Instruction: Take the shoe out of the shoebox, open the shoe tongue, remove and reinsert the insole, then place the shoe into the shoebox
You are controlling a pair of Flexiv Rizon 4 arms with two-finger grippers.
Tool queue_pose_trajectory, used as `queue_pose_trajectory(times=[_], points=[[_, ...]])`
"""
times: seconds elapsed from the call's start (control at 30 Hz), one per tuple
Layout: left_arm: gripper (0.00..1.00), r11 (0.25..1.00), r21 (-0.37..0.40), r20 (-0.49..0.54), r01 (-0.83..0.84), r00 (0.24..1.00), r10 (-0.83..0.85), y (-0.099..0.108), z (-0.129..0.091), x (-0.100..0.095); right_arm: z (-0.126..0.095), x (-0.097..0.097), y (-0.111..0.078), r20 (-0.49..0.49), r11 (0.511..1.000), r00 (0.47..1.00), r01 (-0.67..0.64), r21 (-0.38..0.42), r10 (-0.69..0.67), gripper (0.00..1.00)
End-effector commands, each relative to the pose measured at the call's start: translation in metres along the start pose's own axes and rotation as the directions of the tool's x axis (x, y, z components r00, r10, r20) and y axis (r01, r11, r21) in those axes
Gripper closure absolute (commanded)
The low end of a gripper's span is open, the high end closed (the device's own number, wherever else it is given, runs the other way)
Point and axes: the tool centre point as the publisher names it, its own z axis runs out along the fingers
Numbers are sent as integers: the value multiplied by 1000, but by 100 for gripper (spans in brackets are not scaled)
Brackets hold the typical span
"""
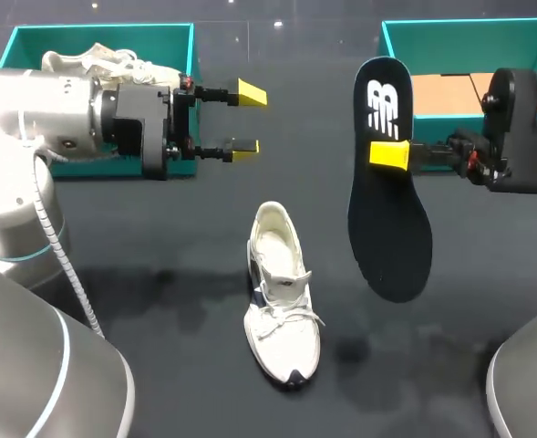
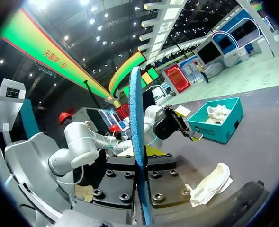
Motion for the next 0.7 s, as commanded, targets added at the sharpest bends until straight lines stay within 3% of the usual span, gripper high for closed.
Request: queue_pose_trajectory(times=[0.03,0.3,0.7], points=[[0,1000,-25,5,-1,1000,1,-7,-6,-1,13,-52,20,-80,998,996,-37,53,41,100],[0,1000,-27,29,7,1000,-6,-6,-16,-6,12,-88,30,-56,979,981,-183,87,188,100],[0,1000,-24,30,7,1000,-7,-6,-16,-6,12,-88,30,-56,979,981,-183,87,188,100]])
